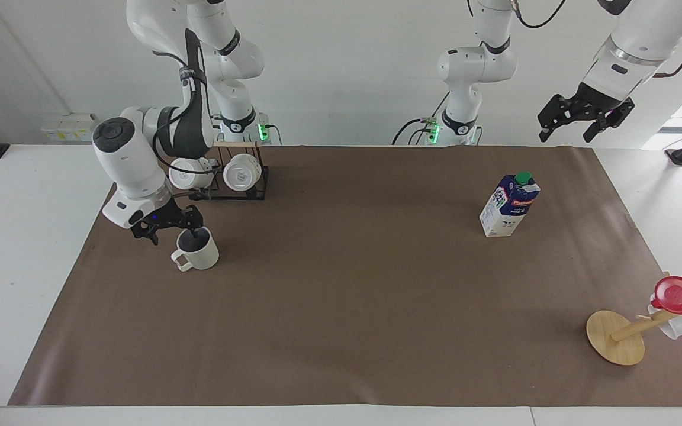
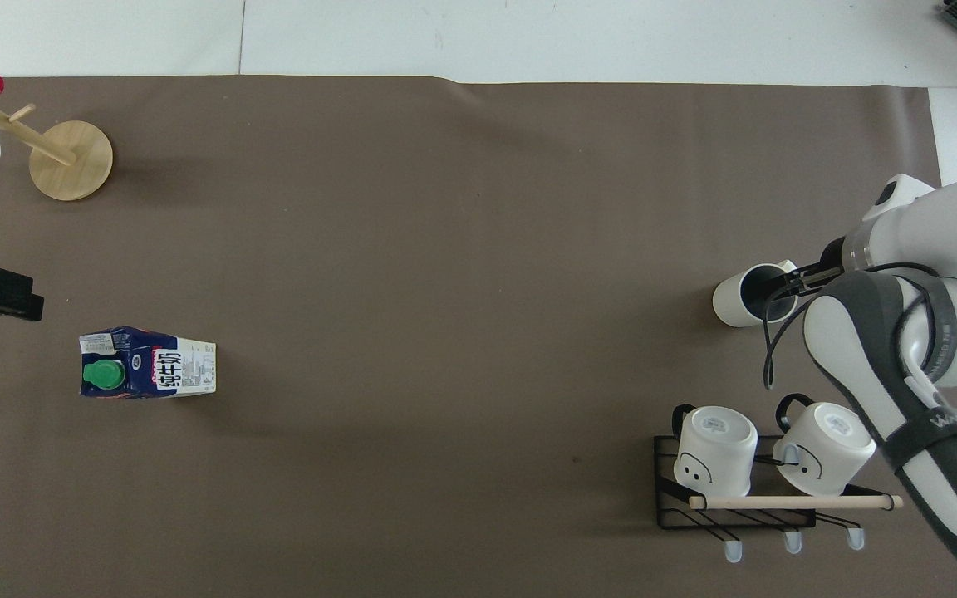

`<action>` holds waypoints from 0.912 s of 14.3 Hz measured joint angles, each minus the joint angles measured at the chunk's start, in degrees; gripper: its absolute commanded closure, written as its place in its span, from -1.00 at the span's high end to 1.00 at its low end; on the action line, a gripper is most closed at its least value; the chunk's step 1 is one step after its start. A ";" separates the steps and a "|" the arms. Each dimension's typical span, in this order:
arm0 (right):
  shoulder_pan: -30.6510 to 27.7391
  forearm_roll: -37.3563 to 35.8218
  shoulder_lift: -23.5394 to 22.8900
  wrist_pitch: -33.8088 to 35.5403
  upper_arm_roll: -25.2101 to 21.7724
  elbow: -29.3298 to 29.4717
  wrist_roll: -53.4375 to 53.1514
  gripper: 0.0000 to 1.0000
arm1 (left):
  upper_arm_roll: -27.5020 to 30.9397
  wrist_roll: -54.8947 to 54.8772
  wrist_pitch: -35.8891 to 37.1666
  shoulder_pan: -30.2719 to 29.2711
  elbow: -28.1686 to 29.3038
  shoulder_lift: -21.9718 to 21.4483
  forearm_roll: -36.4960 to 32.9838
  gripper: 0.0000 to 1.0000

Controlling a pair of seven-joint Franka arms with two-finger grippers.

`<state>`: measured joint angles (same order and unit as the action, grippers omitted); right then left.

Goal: Place cup and milk on table
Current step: 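Reach the right gripper to the white mug and grasp its rim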

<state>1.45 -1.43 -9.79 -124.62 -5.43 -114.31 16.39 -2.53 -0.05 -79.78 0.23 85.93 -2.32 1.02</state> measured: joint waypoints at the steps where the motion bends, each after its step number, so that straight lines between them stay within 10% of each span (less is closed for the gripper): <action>1: -0.01 0.00 -0.50 -0.72 0.00 -0.28 0.04 1.00 | 0.00 0.00 0.00 0.00 0.00 0.00 0.00 1.00; 13: -0.38 2.69 -2.57 -2.50 -0.03 -1.36 0.79 1.00 | -0.05 0.00 0.00 0.00 0.00 0.00 0.00 1.00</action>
<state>1.07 1.26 -12.36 -127.12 -5.45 -115.67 17.17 -2.58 -0.05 -79.78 0.23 85.93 -2.32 1.02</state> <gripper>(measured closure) 0.000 0.000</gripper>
